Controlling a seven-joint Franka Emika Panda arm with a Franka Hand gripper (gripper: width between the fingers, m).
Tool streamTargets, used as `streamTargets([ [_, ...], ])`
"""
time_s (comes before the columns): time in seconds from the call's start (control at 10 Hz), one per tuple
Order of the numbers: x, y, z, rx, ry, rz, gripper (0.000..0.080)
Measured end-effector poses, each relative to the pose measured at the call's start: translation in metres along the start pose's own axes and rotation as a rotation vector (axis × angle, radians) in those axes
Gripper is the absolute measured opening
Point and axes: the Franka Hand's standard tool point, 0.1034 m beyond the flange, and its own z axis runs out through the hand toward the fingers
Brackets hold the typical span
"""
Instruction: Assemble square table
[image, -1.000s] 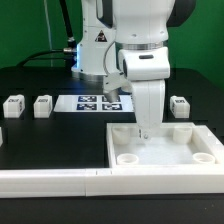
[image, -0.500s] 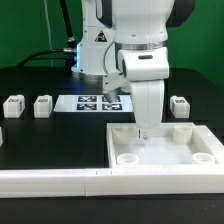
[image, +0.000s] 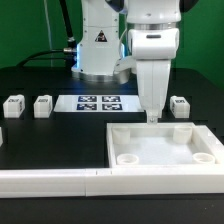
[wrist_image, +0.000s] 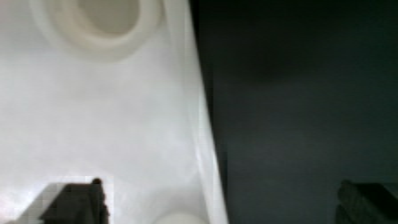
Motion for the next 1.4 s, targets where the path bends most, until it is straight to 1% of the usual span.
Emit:
streamTargets([
  [0.2, 0.024, -0.013, -0.011, -0.005, 0.001, 0.241, 0.0649],
  [0.3, 0.036, -0.017, -0.017, -0.01, 0.002, 0.328, 0.0649],
  [0.4, 0.047, -0.022, -0.019, -0.012, 0.006, 0.399, 0.0649],
  [0.5, 0.051, -0.025, -0.018, -0.009, 0.007, 0.481, 0.0649],
  [0.6, 0.05, -0.024, -0.017, -0.007, 0.008, 0.542, 0.0649],
  [0.9, 0.052, -0.026, -0.016, 0.001, 0.012, 0.748, 0.0649],
  [1.0, 0.056, -0.037, -0.01, 0.018, 0.002, 0.901, 0.0649],
  [1.1, 0.06, -0.049, -0.008, 0.029, -0.008, 0.998, 0.0649],
  [1.3, 0.059, -0.064, -0.004, 0.048, -0.012, 1.168, 0.0649],
  [1.4, 0.059, -0.067, 0.001, 0.05, 0.001, 1.208, 0.0649],
])
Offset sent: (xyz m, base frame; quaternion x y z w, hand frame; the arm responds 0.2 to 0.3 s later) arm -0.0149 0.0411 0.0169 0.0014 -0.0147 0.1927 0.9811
